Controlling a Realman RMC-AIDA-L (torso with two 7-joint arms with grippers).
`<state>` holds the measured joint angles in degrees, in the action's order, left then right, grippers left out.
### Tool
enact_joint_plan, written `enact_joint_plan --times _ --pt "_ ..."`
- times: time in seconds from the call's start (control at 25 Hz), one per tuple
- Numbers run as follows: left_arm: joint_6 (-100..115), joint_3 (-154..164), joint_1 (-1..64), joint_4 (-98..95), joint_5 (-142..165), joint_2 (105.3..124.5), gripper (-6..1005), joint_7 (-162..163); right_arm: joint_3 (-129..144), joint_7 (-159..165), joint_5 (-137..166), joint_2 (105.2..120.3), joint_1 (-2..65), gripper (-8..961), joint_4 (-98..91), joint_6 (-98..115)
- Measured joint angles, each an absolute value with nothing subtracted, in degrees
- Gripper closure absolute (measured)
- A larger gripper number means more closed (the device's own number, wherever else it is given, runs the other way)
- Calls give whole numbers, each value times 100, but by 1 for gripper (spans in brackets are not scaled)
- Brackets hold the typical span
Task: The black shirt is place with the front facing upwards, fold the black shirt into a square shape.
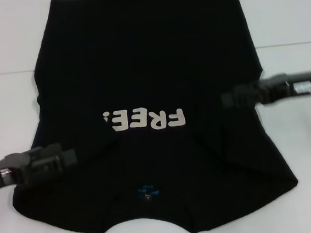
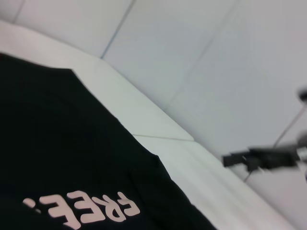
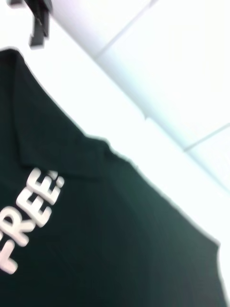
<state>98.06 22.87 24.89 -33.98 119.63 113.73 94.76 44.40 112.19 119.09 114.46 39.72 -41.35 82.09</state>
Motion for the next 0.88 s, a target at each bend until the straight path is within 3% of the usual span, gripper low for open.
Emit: enact_joint_plan --times 0.08,0.28,0.48,0.64,0.88 --pt "9845 2227 2495 -3420 11966 11308 166 9832 4341 10209 11579 11444 3666 476 -3947 8457" --pt "9860 2188 2492 -3622 12341 11048 170 11041 4284 8364 11270 11710 3063 232 -3903 8619" --pt "9887 2202 2509 -4297 13242 10966 174 11923 4318 7111 11249 11975 2859 144 -3744 8595" --pt "9782 2175 2645 -4527 14026 10863 177 12517 4353 6678 11243 11973 2922 126 -3318 8533" --pt "9366 2239 2831 -4630 14549 10867 182 12851 4357 6436 11230 11979 2975 126 -3149 8385"
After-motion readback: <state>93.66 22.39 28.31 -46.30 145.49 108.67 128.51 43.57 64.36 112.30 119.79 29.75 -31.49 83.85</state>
